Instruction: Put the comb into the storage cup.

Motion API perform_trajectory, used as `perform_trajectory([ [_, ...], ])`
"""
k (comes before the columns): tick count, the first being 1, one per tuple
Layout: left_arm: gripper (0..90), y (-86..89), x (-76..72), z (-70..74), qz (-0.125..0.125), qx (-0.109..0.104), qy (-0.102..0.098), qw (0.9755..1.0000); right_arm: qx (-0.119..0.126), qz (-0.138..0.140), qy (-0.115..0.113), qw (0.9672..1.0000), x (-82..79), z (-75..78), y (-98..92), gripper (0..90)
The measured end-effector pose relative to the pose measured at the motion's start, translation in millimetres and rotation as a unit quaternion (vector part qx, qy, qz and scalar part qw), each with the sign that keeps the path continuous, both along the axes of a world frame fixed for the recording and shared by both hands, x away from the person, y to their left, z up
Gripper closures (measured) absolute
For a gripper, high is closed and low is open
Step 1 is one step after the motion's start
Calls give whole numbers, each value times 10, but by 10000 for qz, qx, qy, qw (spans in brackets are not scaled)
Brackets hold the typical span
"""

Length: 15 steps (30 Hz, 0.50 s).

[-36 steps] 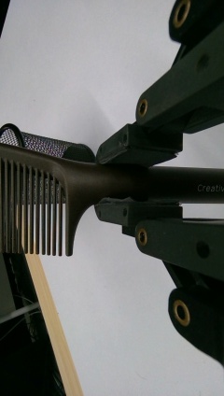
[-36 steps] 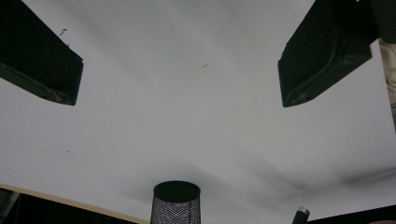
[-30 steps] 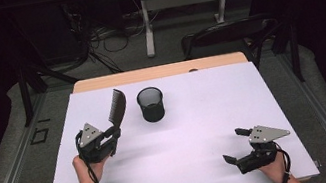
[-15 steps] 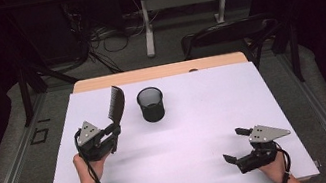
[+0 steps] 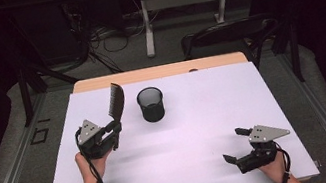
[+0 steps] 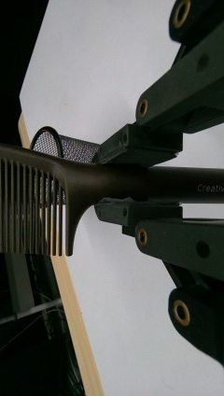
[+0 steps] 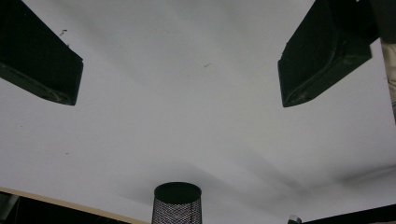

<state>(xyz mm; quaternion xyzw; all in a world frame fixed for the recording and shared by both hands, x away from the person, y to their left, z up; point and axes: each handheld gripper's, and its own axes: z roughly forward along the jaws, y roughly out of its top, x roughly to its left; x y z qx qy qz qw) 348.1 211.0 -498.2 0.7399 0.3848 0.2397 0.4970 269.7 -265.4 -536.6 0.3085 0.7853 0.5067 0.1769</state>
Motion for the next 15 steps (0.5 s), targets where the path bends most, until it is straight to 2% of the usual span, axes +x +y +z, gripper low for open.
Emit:
perform_trajectory([
  [8, 725, -37, 45, -11, 28, -114, 11, 9999, 6, -6, -9, 10000, 6, -6, -5, 0],
  [15, 725, -84, 84, -5, -5, -123, 25, 9999, -31, -11, 9, 10000, 9, -2, -14, 0],
])
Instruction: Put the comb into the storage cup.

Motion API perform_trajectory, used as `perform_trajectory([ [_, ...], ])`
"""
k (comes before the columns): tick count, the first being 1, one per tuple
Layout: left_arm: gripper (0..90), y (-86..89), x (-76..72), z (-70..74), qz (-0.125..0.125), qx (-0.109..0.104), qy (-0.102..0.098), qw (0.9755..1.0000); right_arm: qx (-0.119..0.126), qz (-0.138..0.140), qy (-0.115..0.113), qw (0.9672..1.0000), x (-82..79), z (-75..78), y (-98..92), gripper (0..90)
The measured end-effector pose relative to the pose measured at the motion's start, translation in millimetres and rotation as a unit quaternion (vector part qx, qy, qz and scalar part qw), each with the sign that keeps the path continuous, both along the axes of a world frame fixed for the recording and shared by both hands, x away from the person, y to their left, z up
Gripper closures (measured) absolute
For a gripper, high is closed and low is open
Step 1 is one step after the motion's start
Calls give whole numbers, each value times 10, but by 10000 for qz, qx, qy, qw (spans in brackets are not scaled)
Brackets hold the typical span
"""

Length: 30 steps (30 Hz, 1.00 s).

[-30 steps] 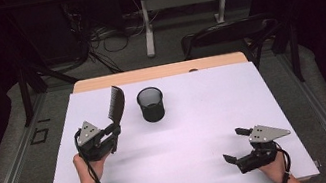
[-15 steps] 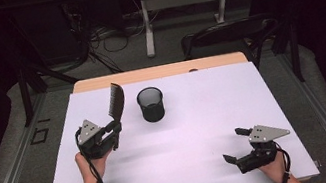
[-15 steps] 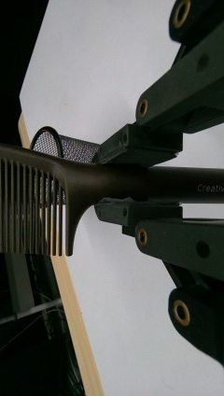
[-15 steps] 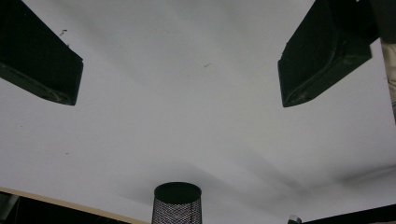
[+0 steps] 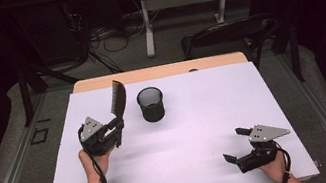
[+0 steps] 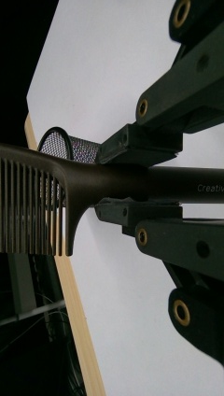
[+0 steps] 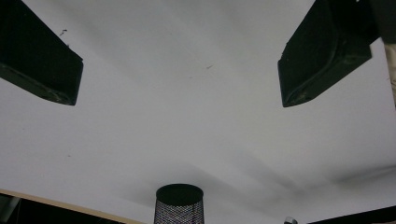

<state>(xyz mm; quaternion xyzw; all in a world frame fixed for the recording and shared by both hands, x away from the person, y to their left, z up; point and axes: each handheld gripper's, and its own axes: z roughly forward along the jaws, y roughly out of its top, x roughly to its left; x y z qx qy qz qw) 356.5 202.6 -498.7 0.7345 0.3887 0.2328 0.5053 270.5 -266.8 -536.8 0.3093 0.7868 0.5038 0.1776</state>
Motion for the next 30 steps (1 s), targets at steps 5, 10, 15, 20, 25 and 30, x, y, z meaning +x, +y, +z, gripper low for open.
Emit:
perform_trajectory([
  [5, 725, -42, 30, 14, -48, 8, 18, 10000, -12, -4, 8, 10000, -4, 2, 1, 0],
  [10, 724, -73, 52, 34, -62, -20, -4, 10000, -4, -10, 12, 10000, 3, -3, -4, 0],
  [15, 725, -95, 80, 55, -83, -27, -6, 10000, -19, -11, 19, 10000, 5, -4, -7, 0],
  [20, 725, -112, 92, 100, -93, -36, -25, 9999, 3, -17, 5, 10000, 7, -7, -4, 0],
  [25, 725, -120, 105, 157, -94, -33, -59, 9999, -17, -17, 13, 10000, 4, -3, -8, 0],
  [30, 725, -139, 111, 209, -98, -35, -102, 9999, 2, -26, -13, 10000, 5, -4, -5, 0],
])
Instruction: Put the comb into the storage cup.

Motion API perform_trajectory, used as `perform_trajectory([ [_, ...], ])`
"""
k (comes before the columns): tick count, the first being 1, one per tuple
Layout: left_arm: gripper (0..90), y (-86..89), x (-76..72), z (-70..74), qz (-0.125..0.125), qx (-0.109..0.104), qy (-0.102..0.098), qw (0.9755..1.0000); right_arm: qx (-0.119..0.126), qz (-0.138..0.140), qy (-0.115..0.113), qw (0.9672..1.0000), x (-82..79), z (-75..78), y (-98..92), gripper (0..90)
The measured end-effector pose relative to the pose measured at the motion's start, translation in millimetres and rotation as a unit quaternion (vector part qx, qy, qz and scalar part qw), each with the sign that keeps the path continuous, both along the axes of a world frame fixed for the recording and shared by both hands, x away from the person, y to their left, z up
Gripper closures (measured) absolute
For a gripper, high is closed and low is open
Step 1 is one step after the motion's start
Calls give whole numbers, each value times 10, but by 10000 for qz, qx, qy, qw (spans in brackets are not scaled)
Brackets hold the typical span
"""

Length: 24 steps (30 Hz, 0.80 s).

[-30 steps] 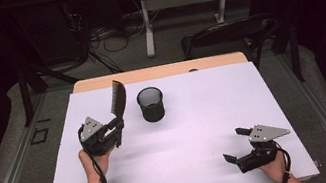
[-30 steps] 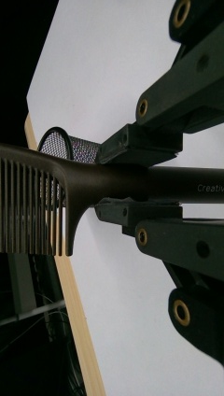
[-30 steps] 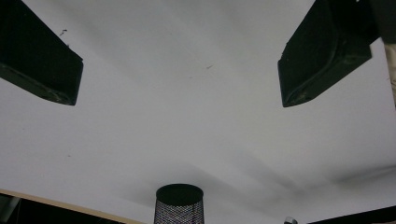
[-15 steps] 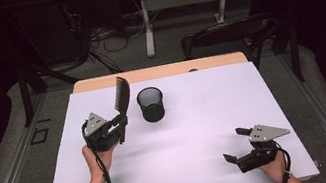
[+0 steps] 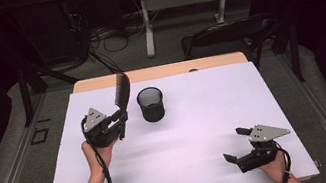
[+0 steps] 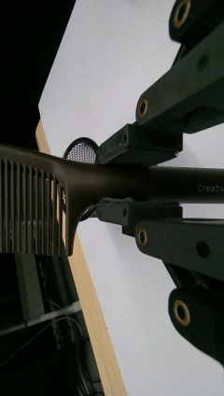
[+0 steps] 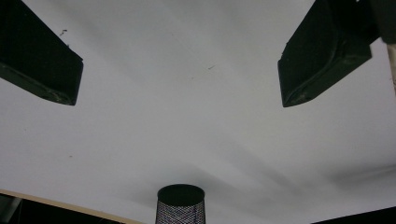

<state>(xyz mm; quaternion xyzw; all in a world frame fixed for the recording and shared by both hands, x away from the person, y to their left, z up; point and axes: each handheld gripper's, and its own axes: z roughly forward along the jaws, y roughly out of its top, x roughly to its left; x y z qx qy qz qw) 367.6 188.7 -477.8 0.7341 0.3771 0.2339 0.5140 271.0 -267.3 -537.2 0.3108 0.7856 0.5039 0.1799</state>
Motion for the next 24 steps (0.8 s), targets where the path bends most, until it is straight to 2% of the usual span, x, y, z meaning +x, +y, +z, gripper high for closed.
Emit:
perform_trajectory([
  [24, 725, -75, 105, 182, -7, -19, -93, 10000, -14, -18, 27, 10000, 3, -1, -4, 0],
])
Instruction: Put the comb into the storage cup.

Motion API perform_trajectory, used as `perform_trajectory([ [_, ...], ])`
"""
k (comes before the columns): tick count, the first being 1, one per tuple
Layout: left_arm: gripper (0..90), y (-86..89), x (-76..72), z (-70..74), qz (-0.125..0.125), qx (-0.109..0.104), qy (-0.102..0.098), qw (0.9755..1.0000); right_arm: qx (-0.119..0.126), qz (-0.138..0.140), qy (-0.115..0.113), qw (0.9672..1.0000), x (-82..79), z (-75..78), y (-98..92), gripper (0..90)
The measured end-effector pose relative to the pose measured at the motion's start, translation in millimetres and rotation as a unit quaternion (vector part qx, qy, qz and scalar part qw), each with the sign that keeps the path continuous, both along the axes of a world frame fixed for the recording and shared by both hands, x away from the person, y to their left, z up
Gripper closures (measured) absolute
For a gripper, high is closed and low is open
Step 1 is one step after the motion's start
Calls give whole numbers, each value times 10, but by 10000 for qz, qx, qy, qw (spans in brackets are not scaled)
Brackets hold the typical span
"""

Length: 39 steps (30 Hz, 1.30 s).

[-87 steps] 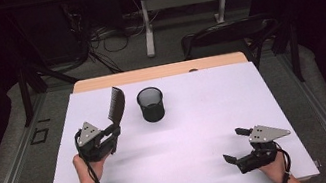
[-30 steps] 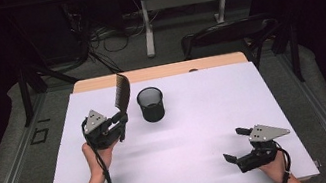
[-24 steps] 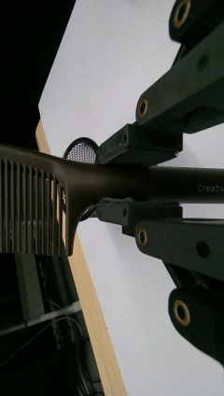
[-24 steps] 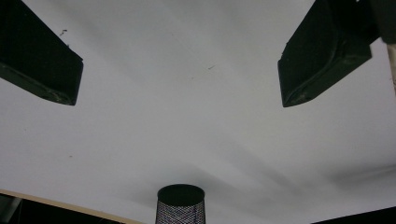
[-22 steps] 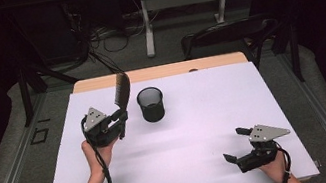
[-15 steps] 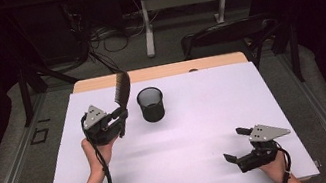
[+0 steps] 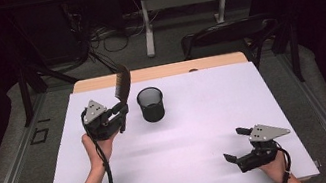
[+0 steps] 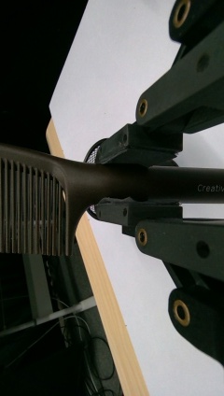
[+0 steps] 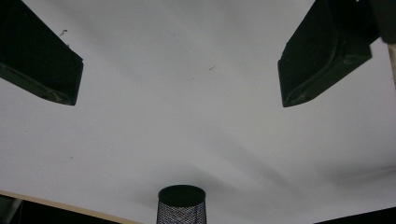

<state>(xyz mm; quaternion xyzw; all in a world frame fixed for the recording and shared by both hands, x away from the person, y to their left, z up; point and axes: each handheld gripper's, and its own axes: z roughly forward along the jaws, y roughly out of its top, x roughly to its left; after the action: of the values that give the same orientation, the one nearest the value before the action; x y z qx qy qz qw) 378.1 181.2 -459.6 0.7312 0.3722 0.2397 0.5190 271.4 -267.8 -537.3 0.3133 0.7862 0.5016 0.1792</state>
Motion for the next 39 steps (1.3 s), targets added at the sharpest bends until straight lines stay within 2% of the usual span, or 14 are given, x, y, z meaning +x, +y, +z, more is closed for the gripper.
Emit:
perform_trajectory([
  [39, 724, -154, 199, 280, -29, -85, -181, 9998, 2, -5, 6, 10000, 5, 0, -7, 0],
])
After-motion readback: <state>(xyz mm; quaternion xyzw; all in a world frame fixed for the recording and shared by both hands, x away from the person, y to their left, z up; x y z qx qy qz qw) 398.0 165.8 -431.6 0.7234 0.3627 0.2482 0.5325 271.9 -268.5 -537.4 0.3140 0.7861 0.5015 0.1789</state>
